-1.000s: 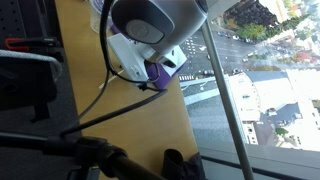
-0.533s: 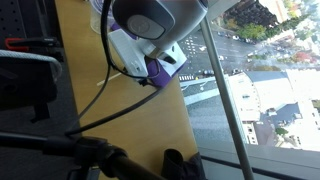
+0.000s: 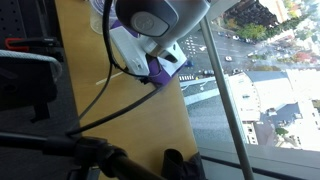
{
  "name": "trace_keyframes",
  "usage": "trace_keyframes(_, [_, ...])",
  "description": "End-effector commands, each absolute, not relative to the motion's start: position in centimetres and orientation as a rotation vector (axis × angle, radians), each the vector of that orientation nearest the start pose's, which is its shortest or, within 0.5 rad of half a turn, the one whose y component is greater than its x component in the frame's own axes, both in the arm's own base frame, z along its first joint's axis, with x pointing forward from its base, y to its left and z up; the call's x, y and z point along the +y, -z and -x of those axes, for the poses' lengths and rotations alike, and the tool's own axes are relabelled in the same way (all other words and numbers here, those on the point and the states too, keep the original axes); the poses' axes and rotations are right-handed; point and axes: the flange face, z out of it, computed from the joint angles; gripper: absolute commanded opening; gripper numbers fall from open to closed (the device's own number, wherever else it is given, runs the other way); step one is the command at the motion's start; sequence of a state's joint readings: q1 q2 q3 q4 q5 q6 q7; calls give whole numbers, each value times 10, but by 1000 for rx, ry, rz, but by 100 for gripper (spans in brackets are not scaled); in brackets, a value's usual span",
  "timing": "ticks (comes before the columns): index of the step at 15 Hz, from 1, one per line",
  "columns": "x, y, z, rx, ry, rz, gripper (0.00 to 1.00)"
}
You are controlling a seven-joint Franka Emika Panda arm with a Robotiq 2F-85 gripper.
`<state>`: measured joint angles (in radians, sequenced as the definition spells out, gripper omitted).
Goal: Place the straw in the cup
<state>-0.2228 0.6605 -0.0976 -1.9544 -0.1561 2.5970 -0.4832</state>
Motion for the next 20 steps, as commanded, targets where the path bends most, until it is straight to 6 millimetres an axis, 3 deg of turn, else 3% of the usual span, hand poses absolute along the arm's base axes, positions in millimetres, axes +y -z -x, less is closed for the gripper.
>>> trace_keyframes(1, [-183, -185, -577, -552, -231, 3232, 0])
trace_keyframes(8, [-142, -285, -563, -760, -628, 2966, 0])
trace_keyframes(11, [-116, -312, -559, -807, -781, 2822, 0])
trace_keyframes(16, [-89, -314, -555, -693, -1038, 2565, 0])
trace_keyframes(20, [-99, -293, -559, -471, -1193, 2504, 0])
